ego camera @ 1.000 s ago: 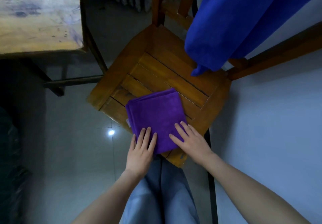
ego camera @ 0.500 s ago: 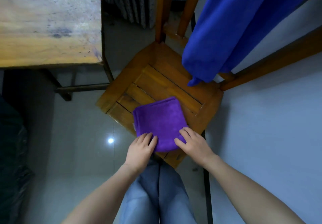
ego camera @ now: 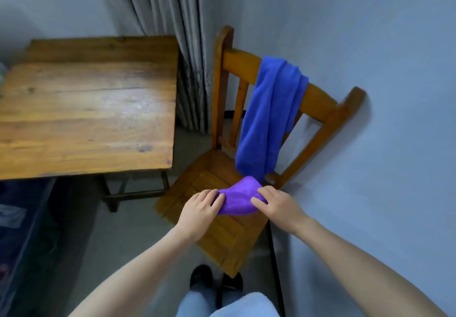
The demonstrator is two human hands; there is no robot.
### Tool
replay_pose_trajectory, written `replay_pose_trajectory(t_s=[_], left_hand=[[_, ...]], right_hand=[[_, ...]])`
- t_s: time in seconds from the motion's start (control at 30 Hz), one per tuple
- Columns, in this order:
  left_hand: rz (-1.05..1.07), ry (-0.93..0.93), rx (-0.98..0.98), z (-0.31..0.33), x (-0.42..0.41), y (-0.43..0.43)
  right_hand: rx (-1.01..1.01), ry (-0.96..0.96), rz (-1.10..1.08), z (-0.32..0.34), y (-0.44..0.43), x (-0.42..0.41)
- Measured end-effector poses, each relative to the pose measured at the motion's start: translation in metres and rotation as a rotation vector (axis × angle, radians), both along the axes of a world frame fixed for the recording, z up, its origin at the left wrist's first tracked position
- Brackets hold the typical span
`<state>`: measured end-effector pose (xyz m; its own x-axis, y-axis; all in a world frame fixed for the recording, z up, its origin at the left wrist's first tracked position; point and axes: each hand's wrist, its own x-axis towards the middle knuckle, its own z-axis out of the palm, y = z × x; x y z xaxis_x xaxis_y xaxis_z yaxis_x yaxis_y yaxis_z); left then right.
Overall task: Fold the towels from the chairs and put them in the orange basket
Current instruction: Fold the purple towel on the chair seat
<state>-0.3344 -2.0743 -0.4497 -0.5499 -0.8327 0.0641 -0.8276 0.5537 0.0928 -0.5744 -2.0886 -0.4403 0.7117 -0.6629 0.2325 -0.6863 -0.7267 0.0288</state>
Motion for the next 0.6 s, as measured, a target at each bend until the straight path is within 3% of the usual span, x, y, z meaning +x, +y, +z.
replay_pose_trajectory(t_s=[0.3, 0.5, 0.6], left_hand=[[-0.004, -0.021, -0.336, 0.150, -0.015, -0.058], [-0.049, 0.023, -0.561, 0.234, -0.013, -0.075], [-0.040, 0.032, -0.669, 0.261, -0.001, -0.072]], right_hand=[[-0.194, 0.068, -0.065, 0.163, -0.051, -0.020], [-0.333, -0.022, -0.072, 0.247, -0.065, -0.020], [-0.260, -0.130, -0.198, 0.289, -0.064, -0.002]])
